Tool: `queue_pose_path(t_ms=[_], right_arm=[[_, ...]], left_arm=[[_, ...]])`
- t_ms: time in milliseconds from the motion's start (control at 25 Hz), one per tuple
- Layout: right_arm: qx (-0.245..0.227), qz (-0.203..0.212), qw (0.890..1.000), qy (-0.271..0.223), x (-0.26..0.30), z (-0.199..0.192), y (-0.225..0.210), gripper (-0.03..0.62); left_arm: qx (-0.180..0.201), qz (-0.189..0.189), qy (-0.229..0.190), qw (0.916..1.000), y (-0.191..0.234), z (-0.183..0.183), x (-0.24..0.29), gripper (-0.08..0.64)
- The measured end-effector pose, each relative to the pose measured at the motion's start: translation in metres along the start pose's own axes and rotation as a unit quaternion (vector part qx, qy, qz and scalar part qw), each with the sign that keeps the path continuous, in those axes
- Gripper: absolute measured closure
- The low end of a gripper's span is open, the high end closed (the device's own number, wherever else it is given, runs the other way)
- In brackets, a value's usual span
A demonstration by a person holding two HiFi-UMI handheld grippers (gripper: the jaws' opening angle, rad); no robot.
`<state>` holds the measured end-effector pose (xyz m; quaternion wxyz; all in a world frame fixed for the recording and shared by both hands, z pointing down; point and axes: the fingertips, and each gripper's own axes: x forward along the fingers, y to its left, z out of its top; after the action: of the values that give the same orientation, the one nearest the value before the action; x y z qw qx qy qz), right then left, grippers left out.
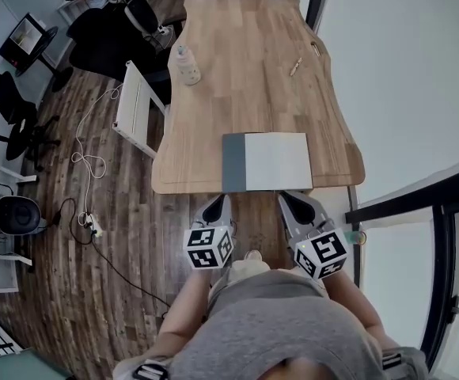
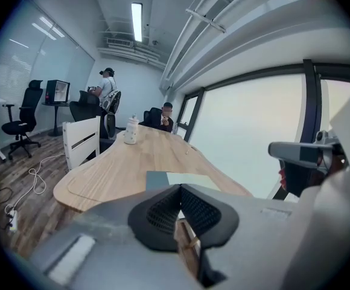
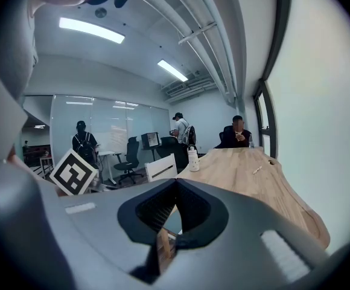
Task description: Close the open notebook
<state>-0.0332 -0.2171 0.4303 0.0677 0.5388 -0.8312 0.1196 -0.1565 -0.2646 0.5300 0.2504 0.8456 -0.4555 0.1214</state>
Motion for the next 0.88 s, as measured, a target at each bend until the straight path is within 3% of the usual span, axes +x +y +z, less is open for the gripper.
queue_pose_path(t_ms=[240,320,880], right_arm=[[0.002,0.003,1.000,0.016,0.019,-0.007,-0.002,0.592],[0.004,0.004,1.000,0.023,0.023,-0.010,-0.004,0.592],[0.020,0.012,0.998,0.062,0.035,-0.031,-0.010,0.592]], left_arm=[[-0.031,0.012,0.036,0.9988,0.029,-0.025,0.028,0.555],[-0.047,0.004,0.052,0.9975,0.033,-0.034,0.038,0.462],[-0.119,0.050,0.126,0.9837,0.064,-0.093,0.078,0.382]])
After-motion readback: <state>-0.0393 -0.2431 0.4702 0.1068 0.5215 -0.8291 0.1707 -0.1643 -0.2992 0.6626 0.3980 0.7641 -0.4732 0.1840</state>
